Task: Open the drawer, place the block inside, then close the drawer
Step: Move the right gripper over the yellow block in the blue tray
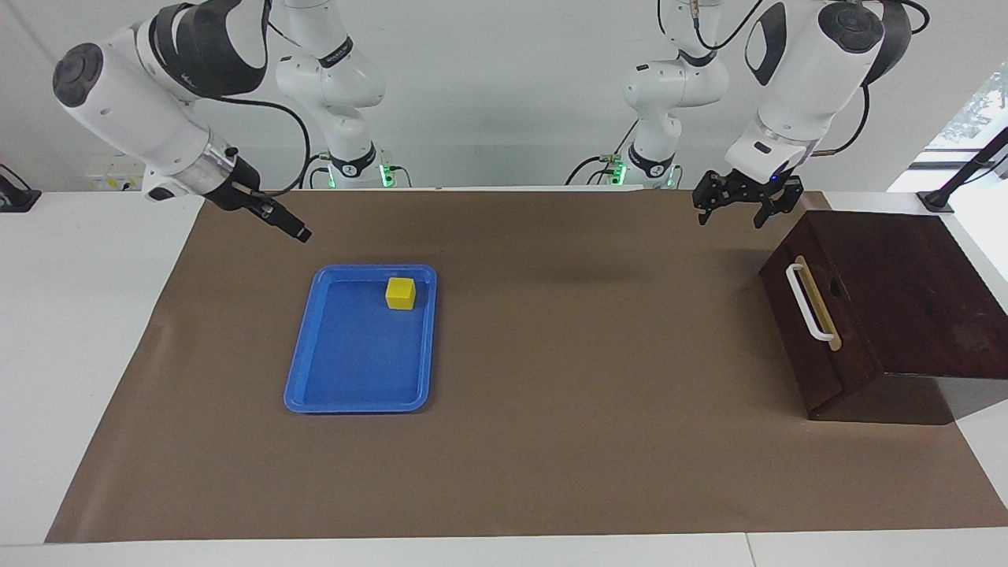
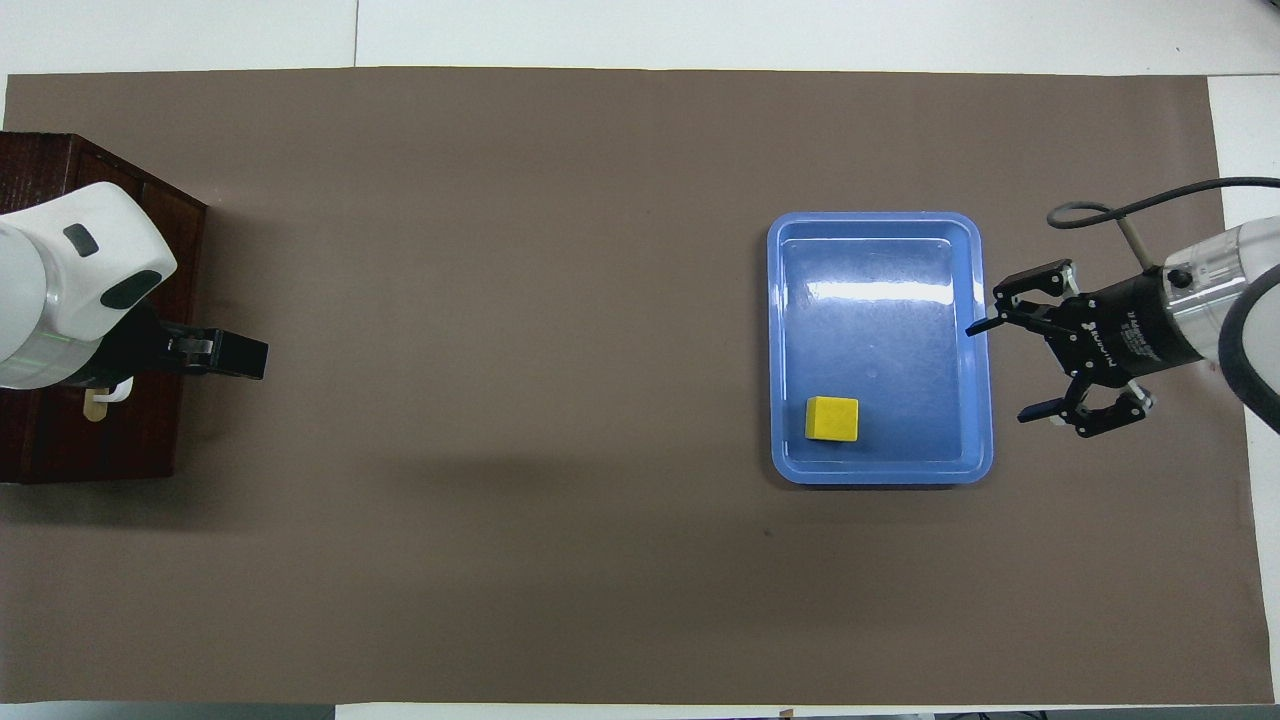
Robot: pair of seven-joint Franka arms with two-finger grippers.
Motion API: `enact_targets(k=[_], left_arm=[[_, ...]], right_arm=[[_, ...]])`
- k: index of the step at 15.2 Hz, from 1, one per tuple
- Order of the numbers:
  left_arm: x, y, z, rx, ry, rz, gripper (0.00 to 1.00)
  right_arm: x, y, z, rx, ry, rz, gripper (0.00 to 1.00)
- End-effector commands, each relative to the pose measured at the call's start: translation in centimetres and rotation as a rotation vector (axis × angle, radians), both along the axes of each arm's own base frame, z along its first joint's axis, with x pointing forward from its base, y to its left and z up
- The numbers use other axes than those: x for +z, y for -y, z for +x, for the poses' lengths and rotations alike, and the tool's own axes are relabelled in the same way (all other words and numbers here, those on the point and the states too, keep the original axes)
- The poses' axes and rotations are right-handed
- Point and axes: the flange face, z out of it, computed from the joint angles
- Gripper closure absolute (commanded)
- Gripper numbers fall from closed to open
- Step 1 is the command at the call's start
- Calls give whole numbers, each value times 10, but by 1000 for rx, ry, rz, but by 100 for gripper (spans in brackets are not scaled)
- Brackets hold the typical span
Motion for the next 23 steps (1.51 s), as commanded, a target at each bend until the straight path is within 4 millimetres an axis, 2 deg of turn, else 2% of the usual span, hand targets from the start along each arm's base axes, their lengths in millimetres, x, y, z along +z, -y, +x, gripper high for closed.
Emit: enact_targets(k=[1, 4, 6, 9, 11, 14, 18, 19, 23], left_arm=[[-17, -12, 10, -27, 31, 79, 0], [-46, -22, 34, -68, 53, 213, 0], [-72, -30, 48, -84, 56, 259, 0], [-116, -45, 62, -54, 91, 332, 0], [-139, -52, 69, -11, 102, 343, 0], [-147, -74, 71, 4, 98, 362, 0], [-168, -85, 70, -6, 103, 364, 0], [-169, -85, 70, -8, 103, 364, 0], [-181, -84, 63, -20, 102, 354, 0]], right_arm=[[-39, 1, -10, -191, -66, 79, 0], [-85, -8, -20, -383, -117, 159, 0], [-102, -9, -28, -444, -133, 191, 0], [-132, -10, -33, -492, -166, 216, 0], [-153, -23, -34, -453, -180, 224, 0], [-163, -35, -32, -453, -178, 244, 0], [-183, -36, -42, -452, -170, 254, 0], [-187, -44, -46, -443, -165, 259, 0], [-194, -49, -48, -449, -164, 256, 0]])
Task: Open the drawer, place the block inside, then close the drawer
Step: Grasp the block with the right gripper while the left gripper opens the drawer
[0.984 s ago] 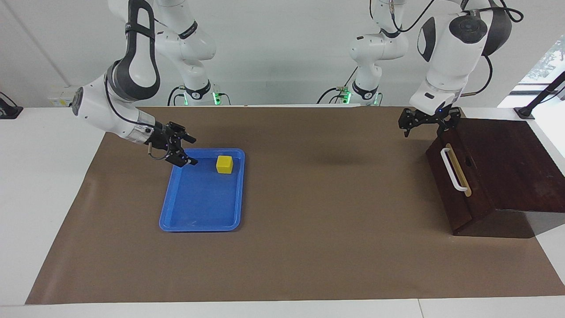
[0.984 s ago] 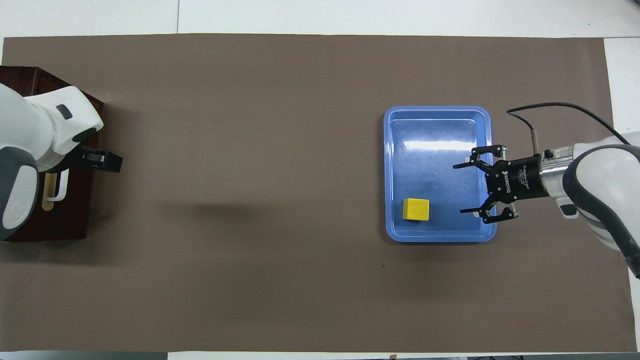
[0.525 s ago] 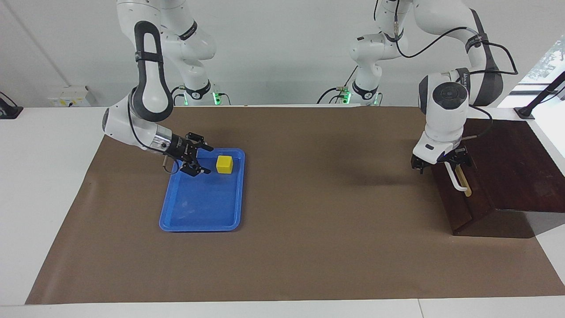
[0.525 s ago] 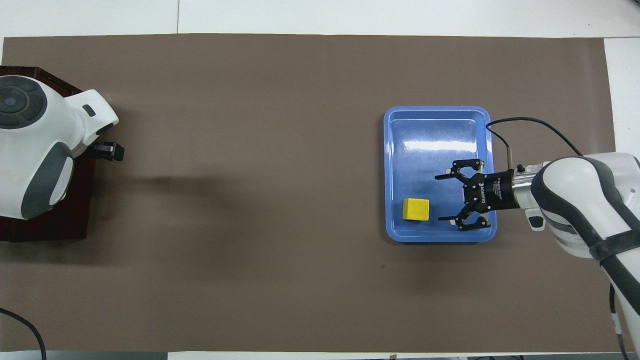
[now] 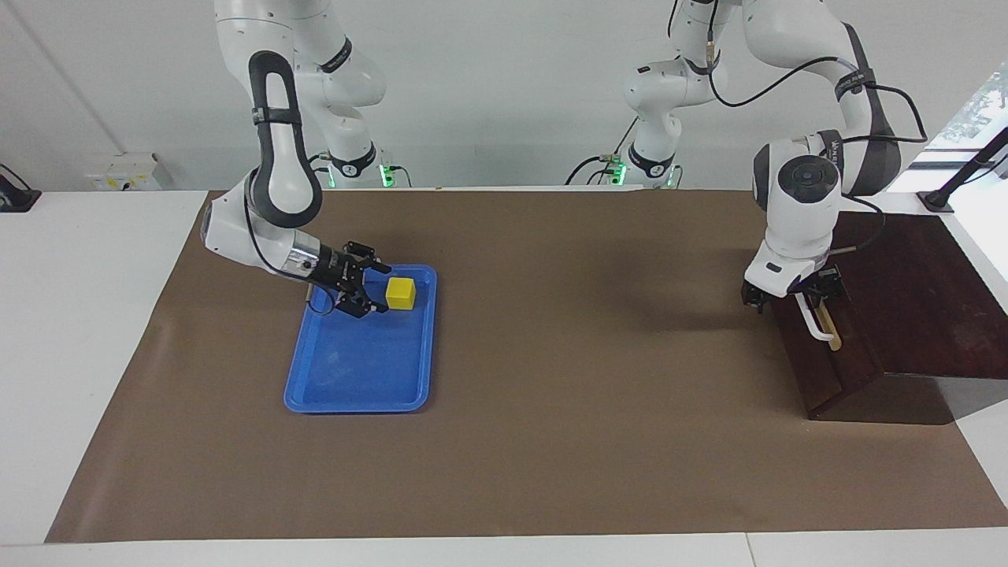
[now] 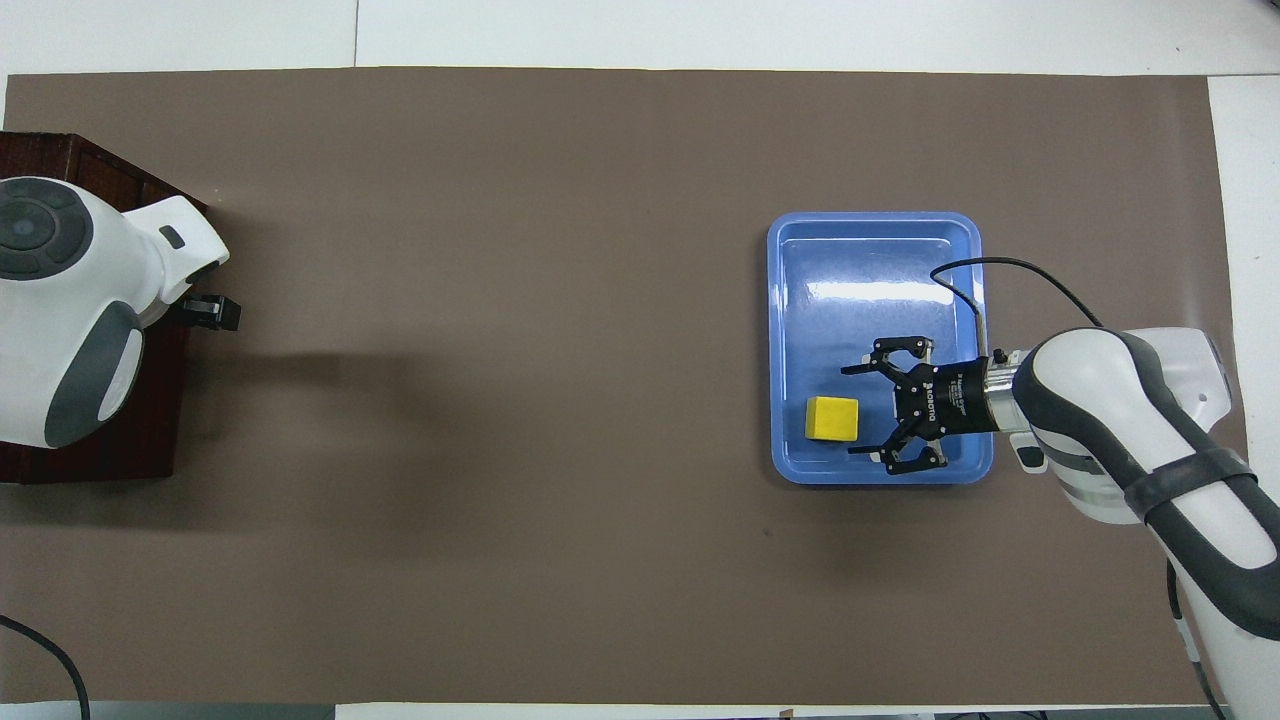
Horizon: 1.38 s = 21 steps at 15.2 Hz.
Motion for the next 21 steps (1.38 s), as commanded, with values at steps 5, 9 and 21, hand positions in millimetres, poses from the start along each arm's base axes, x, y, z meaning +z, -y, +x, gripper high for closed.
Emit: enact_targets(k=[5, 9, 21], left_arm=[[-14, 0, -12, -13, 5, 9, 0], [-15, 8, -14, -23, -10, 14, 0], [-16, 60, -27, -64, -33, 26, 0]], right_arm=[[-7, -10, -4, 9, 44, -5, 0], [-9, -8, -6, 11, 42, -4, 0], [-13, -2, -11, 10, 42, -6, 0]])
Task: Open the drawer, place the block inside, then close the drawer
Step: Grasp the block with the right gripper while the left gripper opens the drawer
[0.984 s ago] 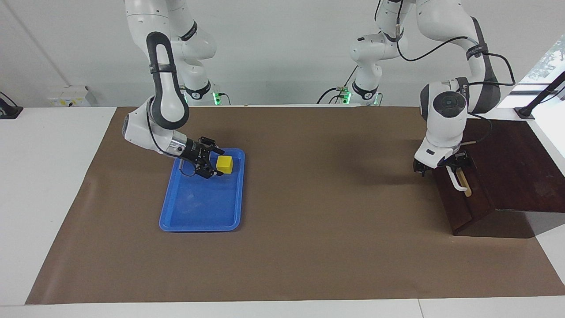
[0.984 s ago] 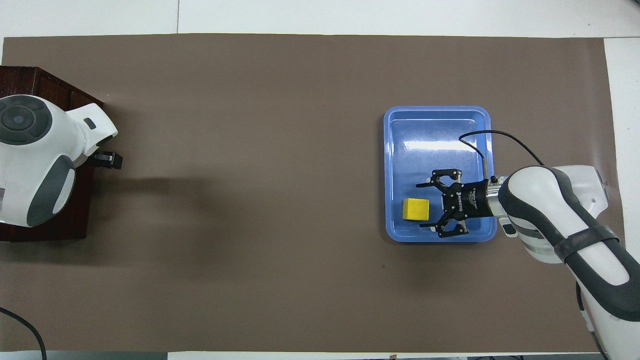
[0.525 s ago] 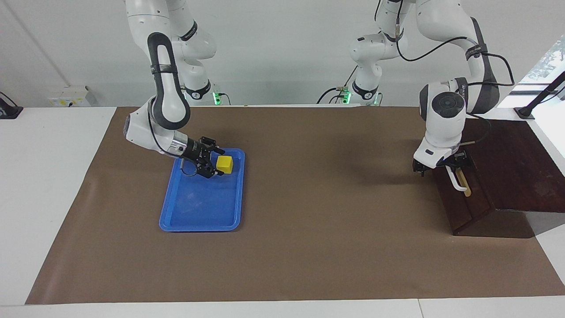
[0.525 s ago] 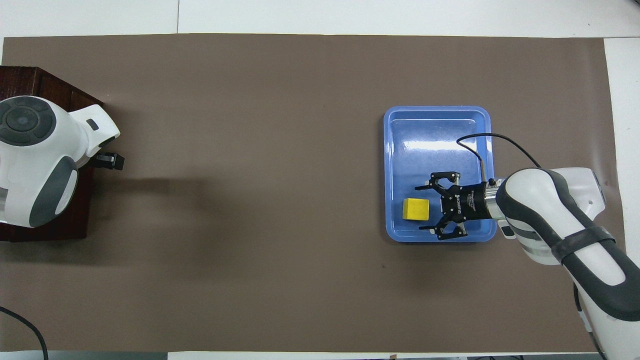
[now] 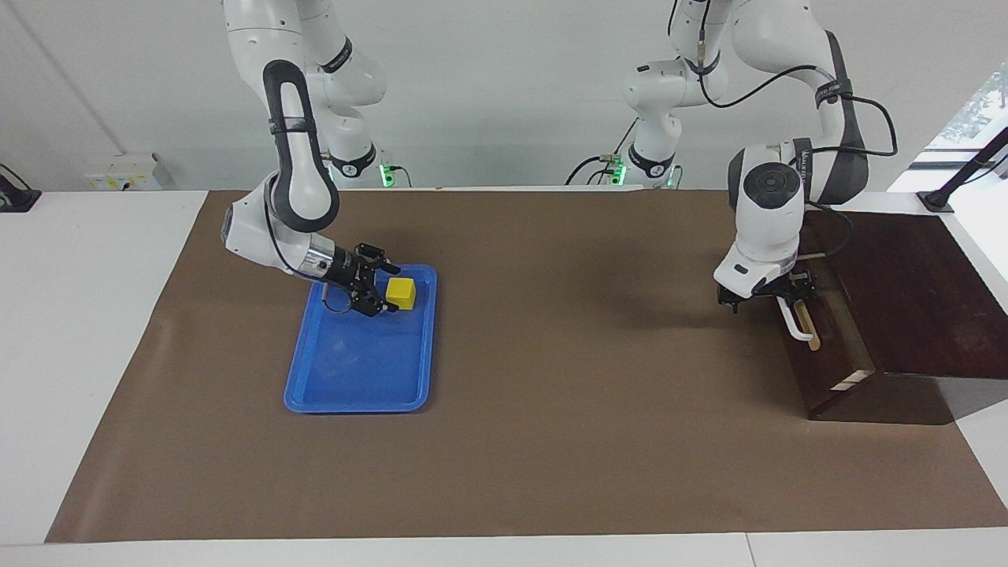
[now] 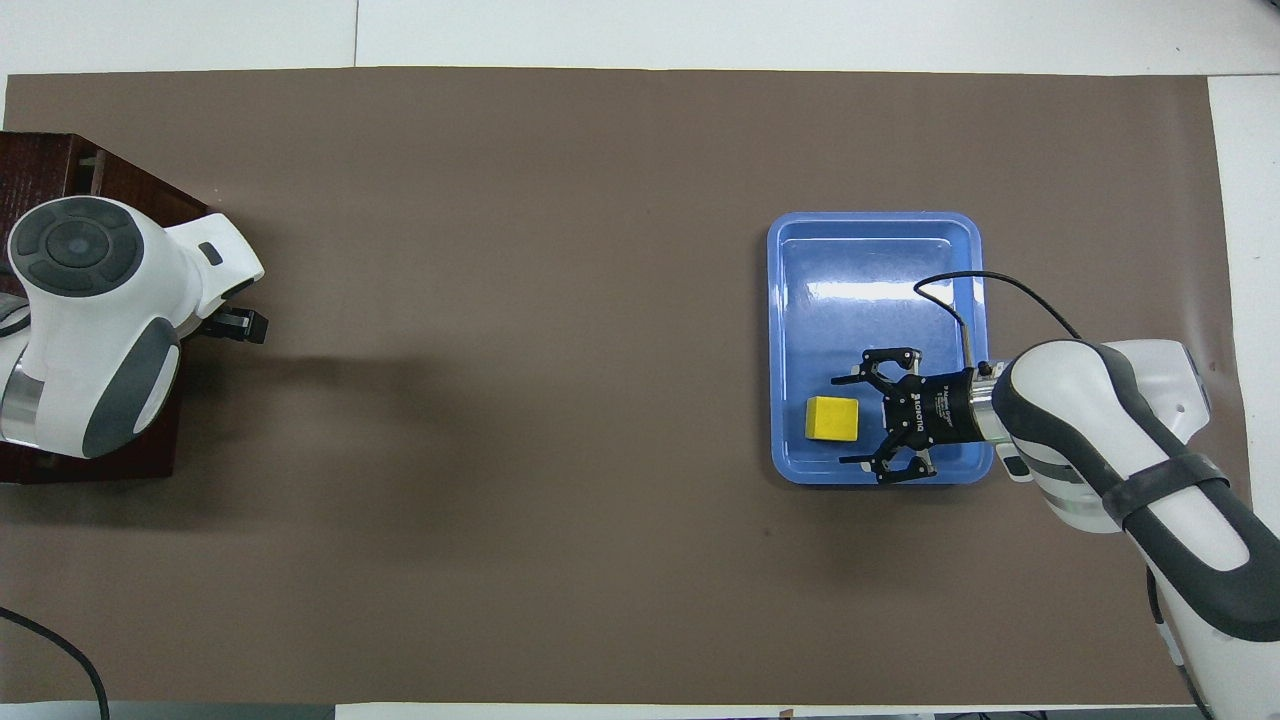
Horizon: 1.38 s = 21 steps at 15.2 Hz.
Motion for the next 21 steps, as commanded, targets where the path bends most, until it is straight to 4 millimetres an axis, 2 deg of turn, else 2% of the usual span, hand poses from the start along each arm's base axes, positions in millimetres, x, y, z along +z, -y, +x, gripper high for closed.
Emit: enact_targets(k=[1, 4, 5, 6, 7, 9, 11, 12, 16, 19, 21], left_arm=[[-3, 23, -15, 4, -9, 12, 0], [-4, 40, -20, -4, -16, 14, 0], [-3, 42, -21, -4, -16, 12, 0], [-3, 45, -22, 1, -19, 1, 0], [-3, 52, -23, 4, -21, -18, 0], [-3, 56, -24, 3, -24, -28, 0], [-3, 71, -27, -24, -25, -30, 0], [-4, 74, -28, -20, -29, -39, 0], [-2, 84, -32, -27, -36, -52, 0], [-2, 87, -33, -30, -39, -51, 0], [-2, 88, -34, -31, -39, -52, 0]], right_arm=[[-2, 4, -2, -7, 31, 7, 0], [-2, 5, -1, -8, 33, 7, 0], [-2, 6, -2, -9, 32, 7, 3], [-2, 5, -1, -8, 33, 7, 11], [-2, 6, -1, -10, 32, 7, 21], [-2, 6, -2, -10, 31, 7, 52], [0, 6, 1, -10, 39, 8, 95], [3, 6, 4, -8, 47, 10, 100], [26, 2, 21, -4, 85, 21, 100], [72, -9, 47, 0, 77, 53, 100], [114, -18, 67, 28, 55, 18, 100]])
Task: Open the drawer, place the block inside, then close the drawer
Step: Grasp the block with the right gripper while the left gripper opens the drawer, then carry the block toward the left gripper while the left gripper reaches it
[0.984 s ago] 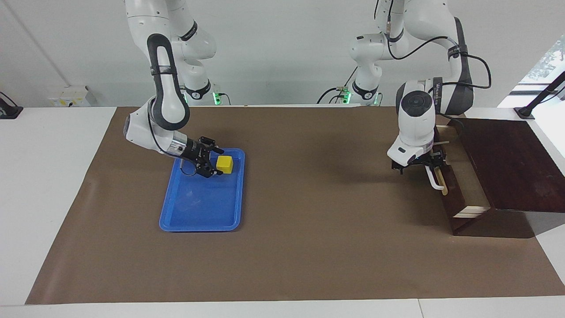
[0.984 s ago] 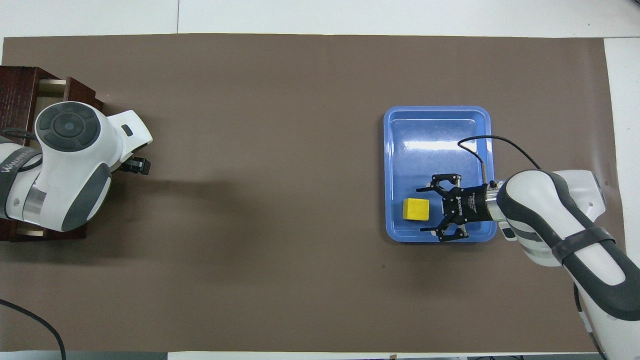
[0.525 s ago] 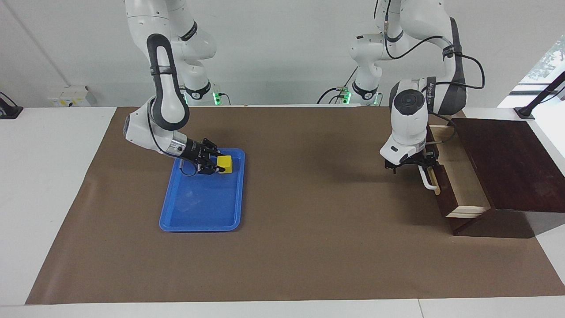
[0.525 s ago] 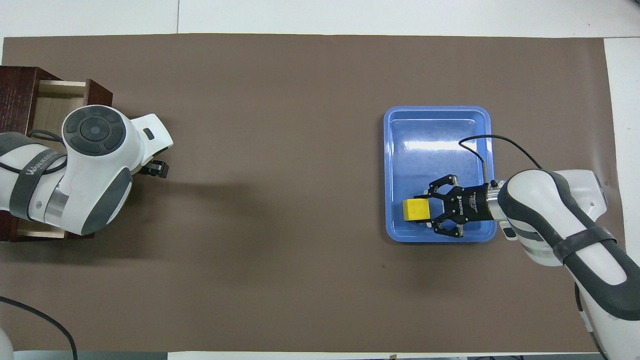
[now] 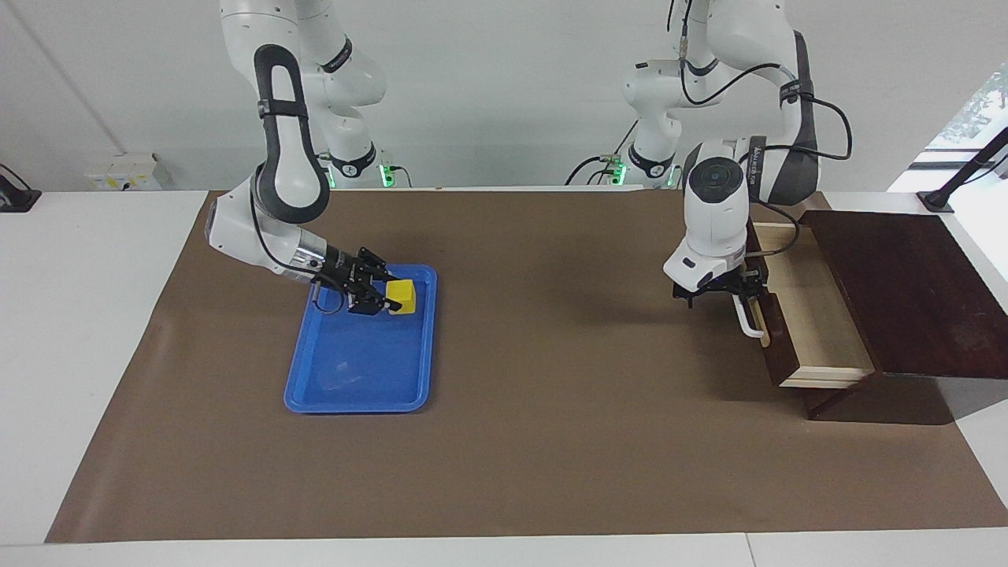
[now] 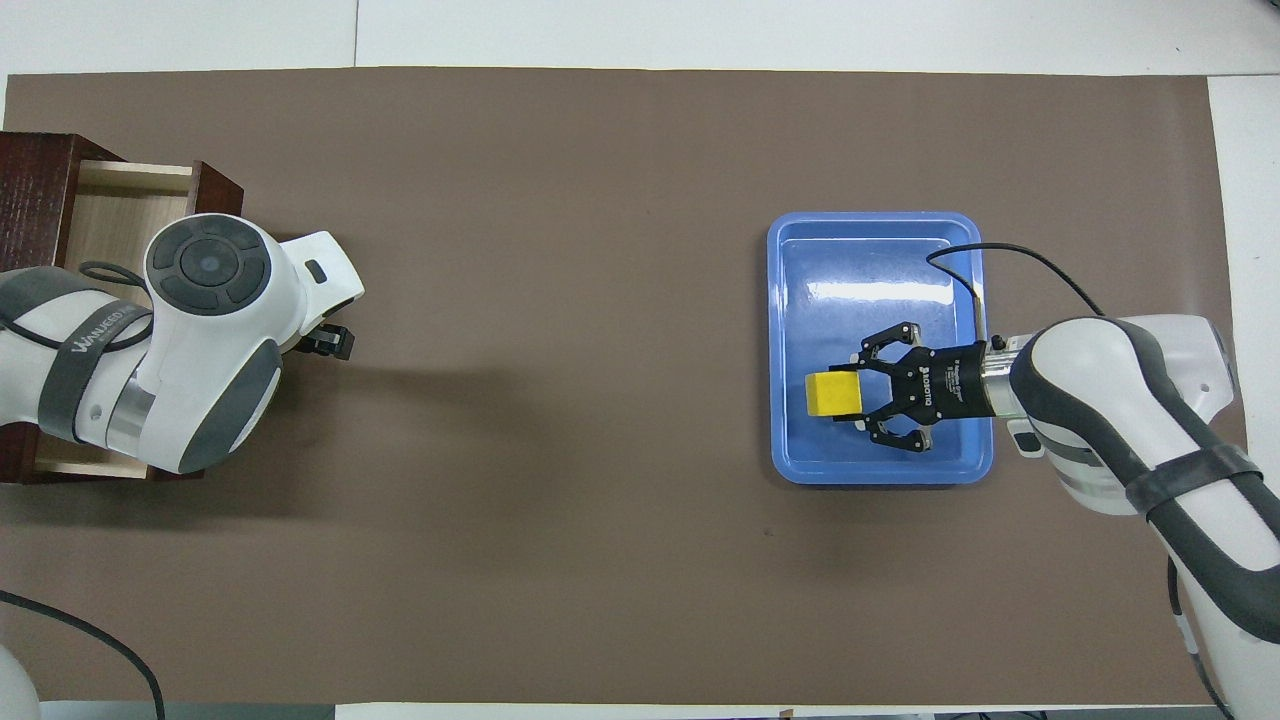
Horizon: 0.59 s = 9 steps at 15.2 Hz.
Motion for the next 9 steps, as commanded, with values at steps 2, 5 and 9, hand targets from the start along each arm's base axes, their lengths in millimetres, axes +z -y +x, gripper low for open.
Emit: enact_targets(k=[2, 5, 9], left_arm=[[-2, 20, -17, 4, -23, -23, 0], [1, 18, -15, 8, -25, -20, 0], [35, 20, 2, 35, -39, 2, 0]], right_arm=[[82, -21, 34, 36, -14, -22, 100], [120, -53, 41, 62, -23, -8, 100], [150, -86, 45, 26, -59, -9, 100]])
